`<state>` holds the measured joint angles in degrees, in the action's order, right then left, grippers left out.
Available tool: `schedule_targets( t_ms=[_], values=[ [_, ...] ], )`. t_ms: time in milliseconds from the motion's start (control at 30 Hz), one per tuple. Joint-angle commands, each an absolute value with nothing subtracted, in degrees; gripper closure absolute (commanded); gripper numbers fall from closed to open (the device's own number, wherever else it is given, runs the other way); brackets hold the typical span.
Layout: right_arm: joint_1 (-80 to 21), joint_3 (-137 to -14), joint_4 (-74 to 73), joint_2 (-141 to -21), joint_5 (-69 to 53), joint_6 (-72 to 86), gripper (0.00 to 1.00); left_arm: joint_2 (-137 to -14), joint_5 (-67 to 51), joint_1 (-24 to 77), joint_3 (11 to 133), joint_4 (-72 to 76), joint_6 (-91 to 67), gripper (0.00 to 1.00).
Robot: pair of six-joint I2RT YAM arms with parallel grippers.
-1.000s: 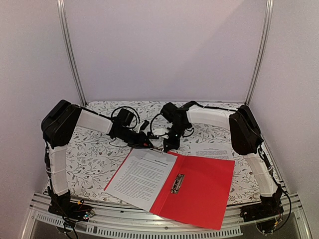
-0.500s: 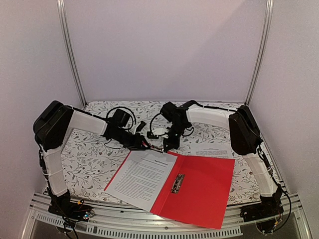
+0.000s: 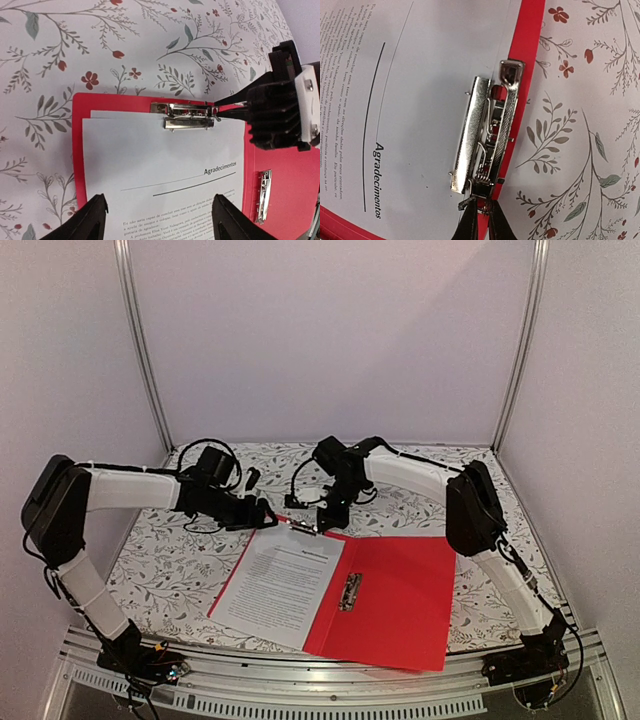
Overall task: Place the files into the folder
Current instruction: Adjust the folder at the center of the board.
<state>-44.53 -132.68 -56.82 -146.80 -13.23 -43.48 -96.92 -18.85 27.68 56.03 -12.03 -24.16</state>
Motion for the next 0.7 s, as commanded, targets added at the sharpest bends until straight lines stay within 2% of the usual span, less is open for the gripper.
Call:
schedule_targets(
  t_ms=[0,67,100,133,167,267,367,500,667],
  values=[
    [-44.33,-136.42,-53.35,-151.27,-11.38,-43.52,0.88,-93.04,-10.56,26.7,54.32,-16.33,-26.84,0.24],
    [-44.87,-136.9,-50.06,-151.66,-11.58,-42.39,0.81,-91.29,-7.85,26.36,53.75,-17.02,-28.35,0.16],
    [-45.13,-136.93,-48.37,-151.77,-11.63,-41.73,0.76,-90.52,-6.62,26.09,53.51,-17.37,-28.87,0.06],
    [-45.37,-136.93,-46.68,-151.78,-11.11,-41.15,0.67,-89.78,-5.53,25.92,53.33,-17.68,-29.32,0.01],
    [-45.69,-136.98,-45.01,-151.72,-9.75,-39.51,0.59,-89.27,-4.47,25.66,53.34,-18.09,-29.59,0.01],
    [-45.95,-136.29,-42.74,-149.47,-6.17,-33.8,0.42,-88.19,-4.14,25.0,53.29,-18.62,-30.79,0.0],
    [-45.89,-129.36,-39.76,-143.44,-2.59,-30.8,0.24,-86.66,-8.22,23.98,51.39,-15.87,-33.44,0.0],
    [-45.73,-115.11,-35.09,-131.91,2.39,-28.03,0.13,-85.42,-16.66,21.96,47.42,-12.25,-37.22,0.0],
    [-44.09,-108.07,-37.9,-124.18,3.61,-21.87,0.04,-85.31,-19.88,22.98,46.95,-20.5,-35.39,0.01]
  ],
)
